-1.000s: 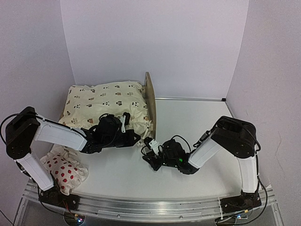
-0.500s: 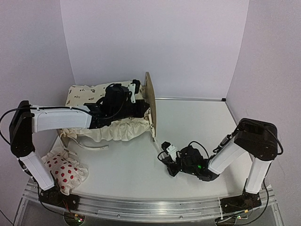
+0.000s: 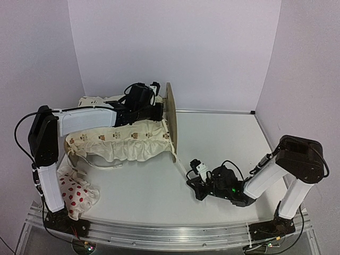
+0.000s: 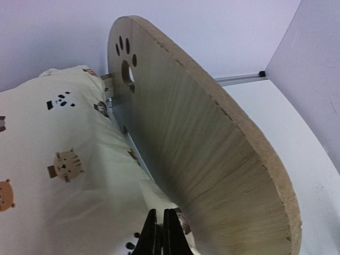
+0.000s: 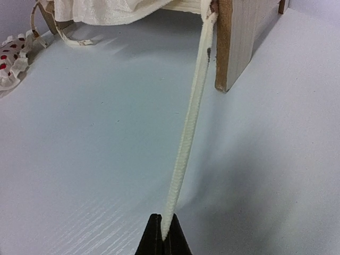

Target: Set up the pet bed

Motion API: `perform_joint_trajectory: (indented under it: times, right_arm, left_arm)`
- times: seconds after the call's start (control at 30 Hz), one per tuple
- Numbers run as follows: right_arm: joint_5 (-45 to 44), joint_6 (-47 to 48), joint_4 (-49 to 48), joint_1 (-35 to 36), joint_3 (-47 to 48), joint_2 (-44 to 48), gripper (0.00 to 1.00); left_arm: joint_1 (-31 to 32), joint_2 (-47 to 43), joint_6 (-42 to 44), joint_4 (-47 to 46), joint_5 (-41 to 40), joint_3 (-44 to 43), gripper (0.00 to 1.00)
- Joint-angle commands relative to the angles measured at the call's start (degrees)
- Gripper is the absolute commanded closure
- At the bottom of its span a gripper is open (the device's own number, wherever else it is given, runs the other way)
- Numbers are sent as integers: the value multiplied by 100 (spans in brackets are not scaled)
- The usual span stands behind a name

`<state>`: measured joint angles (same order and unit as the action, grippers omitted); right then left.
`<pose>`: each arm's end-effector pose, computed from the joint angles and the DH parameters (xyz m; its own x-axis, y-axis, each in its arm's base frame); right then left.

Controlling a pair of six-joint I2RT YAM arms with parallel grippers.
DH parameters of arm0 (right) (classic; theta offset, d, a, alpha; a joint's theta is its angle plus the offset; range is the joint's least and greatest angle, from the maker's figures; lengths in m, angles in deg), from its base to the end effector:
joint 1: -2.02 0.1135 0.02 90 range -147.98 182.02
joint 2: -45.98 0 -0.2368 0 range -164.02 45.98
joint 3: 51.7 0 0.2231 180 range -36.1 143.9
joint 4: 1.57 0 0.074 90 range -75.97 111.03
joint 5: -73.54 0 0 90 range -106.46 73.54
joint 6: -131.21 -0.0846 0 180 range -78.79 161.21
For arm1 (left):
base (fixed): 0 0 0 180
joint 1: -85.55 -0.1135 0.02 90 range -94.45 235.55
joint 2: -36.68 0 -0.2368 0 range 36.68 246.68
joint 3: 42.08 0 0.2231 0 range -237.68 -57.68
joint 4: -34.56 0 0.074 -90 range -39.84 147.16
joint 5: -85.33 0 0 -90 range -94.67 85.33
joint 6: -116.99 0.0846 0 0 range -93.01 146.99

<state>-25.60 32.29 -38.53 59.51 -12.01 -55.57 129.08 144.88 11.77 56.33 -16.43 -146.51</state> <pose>0.1809 0.2589 0.0825 -0.3406 -0.2496 -0.9064 -0.7109 0.6993 0.0746 0.3440 -0.3030 0.2562 -0.4436 0.0669 -0.8937 0.4399 0.8851 -0.1521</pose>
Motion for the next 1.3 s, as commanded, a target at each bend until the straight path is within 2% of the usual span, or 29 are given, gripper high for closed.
perform_joint_trajectory:
  times: [0.0, 0.27, 0.43, 0.57, 0.63, 0.77, 0.87, 1.0, 1.17, 1.23, 1.27]
  right_arm:
    - [794, -311, 577, 48, 46, 92, 100]
    - [589, -481, 804, 46, 144, 78, 99]
    - [539, -383, 1304, 46, 378, 321, 86]
    - [196, -345, 2325, 45, 938, 892, 69]
    - [-22, -371, 3031, 44, 1387, 1095, 60]
    - [-421, -425, 4135, 44, 2302, 1322, 49]
    - [-461, -331, 4538, 44, 2932, 1285, 46]
    - [-869, -207, 5544, 47, 4143, 885, 39]
    - [-1886, 199, 5894, 45, 5191, 218, 26]
    - [-2255, 460, 6063, 29, 5618, -142, 20]
    - [-2393, 542, 6131, 7, 5796, -280, 18]
  left_arm:
    - [-259, -158, 444, -285, -732, -530, 100]
    - [-628, 325, 987, -298, -1036, -949, 100]
    - [-649, 212, 919, -405, -806, -677, 100]
    - [-653, -74, 841, -278, -603, -481, 95]
    - [-653, -244, 810, -167, -531, -420, 87]
    - [-654, -713, 740, 62, -438, -157, 67]
    - [-653, -1146, 721, 254, -545, 109, 59]
    - [-653, -1837, 648, 621, -745, 622, 50]
    - [-653, -2979, 409, 778, -1024, 1567, 13]
    - [-653, -3400, 316, 876, -1116, 1916, 1]
    - [-659, -3592, 288, 941, -1165, 2047, 1]
